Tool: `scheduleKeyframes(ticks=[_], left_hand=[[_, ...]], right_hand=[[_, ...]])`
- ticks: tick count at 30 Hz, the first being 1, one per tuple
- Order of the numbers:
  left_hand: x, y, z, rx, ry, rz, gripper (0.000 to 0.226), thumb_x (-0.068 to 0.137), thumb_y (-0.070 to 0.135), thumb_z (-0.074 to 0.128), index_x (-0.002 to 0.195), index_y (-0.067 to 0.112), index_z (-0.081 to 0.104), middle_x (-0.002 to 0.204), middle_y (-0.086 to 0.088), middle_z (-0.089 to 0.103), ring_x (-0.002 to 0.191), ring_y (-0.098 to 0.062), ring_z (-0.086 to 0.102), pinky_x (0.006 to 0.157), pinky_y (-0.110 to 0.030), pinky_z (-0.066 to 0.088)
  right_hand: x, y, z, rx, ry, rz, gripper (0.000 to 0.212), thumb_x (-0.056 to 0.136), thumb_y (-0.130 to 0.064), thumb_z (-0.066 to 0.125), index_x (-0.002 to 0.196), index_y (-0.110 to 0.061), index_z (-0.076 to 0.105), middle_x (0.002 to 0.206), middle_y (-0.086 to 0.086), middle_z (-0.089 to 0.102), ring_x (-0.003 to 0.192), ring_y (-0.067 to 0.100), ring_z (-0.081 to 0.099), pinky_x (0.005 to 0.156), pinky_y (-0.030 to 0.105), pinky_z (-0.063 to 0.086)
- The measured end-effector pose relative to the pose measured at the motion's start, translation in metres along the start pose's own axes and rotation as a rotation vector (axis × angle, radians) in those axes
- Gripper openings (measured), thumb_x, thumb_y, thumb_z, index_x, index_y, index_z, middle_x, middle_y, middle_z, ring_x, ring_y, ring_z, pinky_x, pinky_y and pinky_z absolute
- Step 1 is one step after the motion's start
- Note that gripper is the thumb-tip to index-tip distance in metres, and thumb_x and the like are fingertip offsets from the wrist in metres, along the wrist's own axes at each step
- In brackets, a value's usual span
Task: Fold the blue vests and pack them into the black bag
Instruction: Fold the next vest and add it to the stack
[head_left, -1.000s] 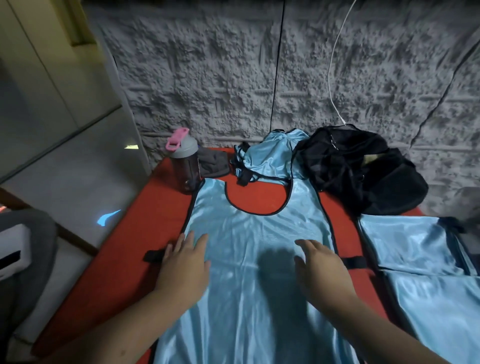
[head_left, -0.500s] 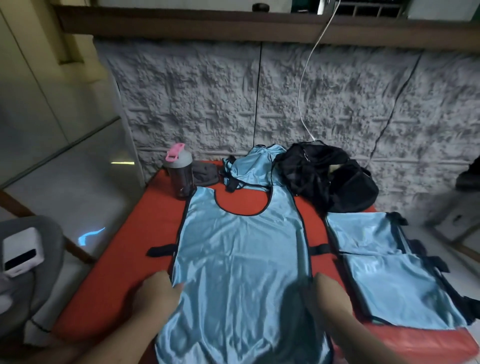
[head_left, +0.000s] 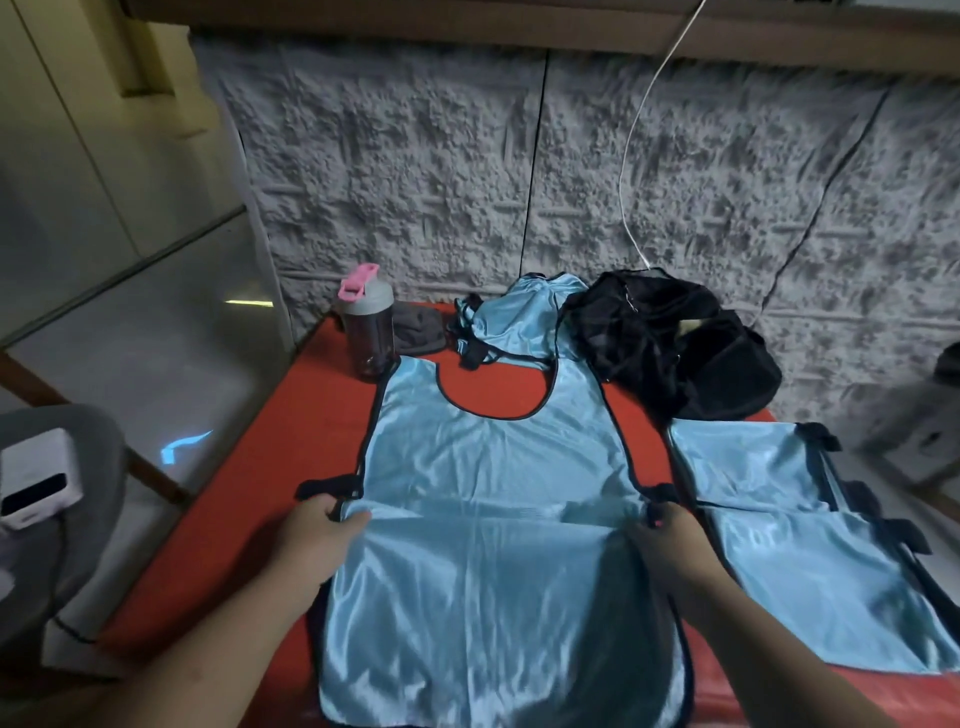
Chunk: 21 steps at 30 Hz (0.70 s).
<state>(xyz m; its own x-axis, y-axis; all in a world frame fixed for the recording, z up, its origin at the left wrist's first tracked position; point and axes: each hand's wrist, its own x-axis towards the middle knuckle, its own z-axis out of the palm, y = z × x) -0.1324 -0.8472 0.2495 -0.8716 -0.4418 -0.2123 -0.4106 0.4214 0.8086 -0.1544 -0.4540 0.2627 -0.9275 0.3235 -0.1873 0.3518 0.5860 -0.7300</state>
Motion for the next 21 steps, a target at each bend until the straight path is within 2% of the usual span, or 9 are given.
scheduleKeyframes(ticks=[2,5,8,10,15,18,21], left_hand=[[0.008,0.002,0.0,-0.081,-0.005,0.002,0.02,0.086,0.02,0.077,0.079,0.004,0.067,0.075,-0.016,0.069,0.069,-0.033,0.065,0.065,-0.039,0.05],[0.019,0.01,0.005,-0.206,-0.025,-0.009,0.014,0.088,0.017,0.076,0.084,0.006,0.068,0.083,-0.016,0.072,0.078,-0.035,0.069,0.071,-0.042,0.054],[0.035,0.018,0.01,-0.333,-0.041,-0.051,0.014,0.088,0.019,0.077,0.086,0.007,0.07,0.088,-0.019,0.074,0.087,-0.041,0.072,0.082,-0.056,0.057],[0.045,0.026,0.014,-0.373,-0.047,-0.049,0.016,0.087,0.022,0.078,0.086,0.007,0.071,0.09,-0.021,0.074,0.091,-0.044,0.071,0.084,-0.06,0.057],[0.058,0.048,0.018,-0.513,-0.118,-0.07,0.015,0.092,0.016,0.072,0.099,0.003,0.073,0.1,-0.021,0.075,0.097,-0.04,0.071,0.092,-0.057,0.056],[0.059,0.05,0.017,-0.491,-0.133,-0.081,0.012,0.09,0.015,0.073,0.097,0.006,0.076,0.096,-0.016,0.077,0.093,-0.036,0.074,0.092,-0.054,0.057],[0.059,0.046,0.015,-0.429,-0.095,-0.077,0.009,0.088,0.015,0.075,0.095,0.01,0.077,0.092,-0.011,0.078,0.091,-0.032,0.075,0.091,-0.051,0.058]], right_hand=[[0.004,-0.002,-0.002,0.114,-0.007,0.002,0.01,0.084,-0.014,0.078,0.084,-0.011,0.068,0.078,0.005,0.07,0.072,0.024,0.068,0.061,0.031,0.051],[0.014,-0.006,-0.003,0.22,0.013,-0.02,0.011,0.082,-0.006,0.079,0.089,-0.008,0.07,0.082,0.009,0.072,0.071,0.021,0.067,0.06,0.029,0.049],[0.03,-0.009,0.0,0.268,0.043,-0.049,0.012,0.083,-0.007,0.08,0.085,-0.007,0.068,0.078,0.006,0.069,0.069,0.018,0.062,0.059,0.029,0.044],[0.041,-0.014,0.003,0.29,0.068,-0.054,0.014,0.084,-0.01,0.081,0.089,-0.006,0.068,0.08,0.007,0.07,0.073,0.021,0.063,0.061,0.029,0.044],[0.067,-0.023,0.015,0.267,0.135,-0.082,0.018,0.085,-0.017,0.081,0.095,-0.008,0.069,0.083,0.002,0.07,0.073,0.013,0.062,0.061,0.025,0.044],[0.078,-0.026,0.021,0.318,0.144,-0.079,0.025,0.084,-0.02,0.082,0.104,-0.008,0.071,0.091,0.005,0.073,0.08,0.015,0.067,0.064,0.022,0.048],[0.08,-0.027,0.02,0.283,0.099,-0.081,0.029,0.082,-0.022,0.084,0.106,-0.009,0.073,0.091,0.006,0.075,0.074,0.015,0.067,0.064,0.022,0.053]])
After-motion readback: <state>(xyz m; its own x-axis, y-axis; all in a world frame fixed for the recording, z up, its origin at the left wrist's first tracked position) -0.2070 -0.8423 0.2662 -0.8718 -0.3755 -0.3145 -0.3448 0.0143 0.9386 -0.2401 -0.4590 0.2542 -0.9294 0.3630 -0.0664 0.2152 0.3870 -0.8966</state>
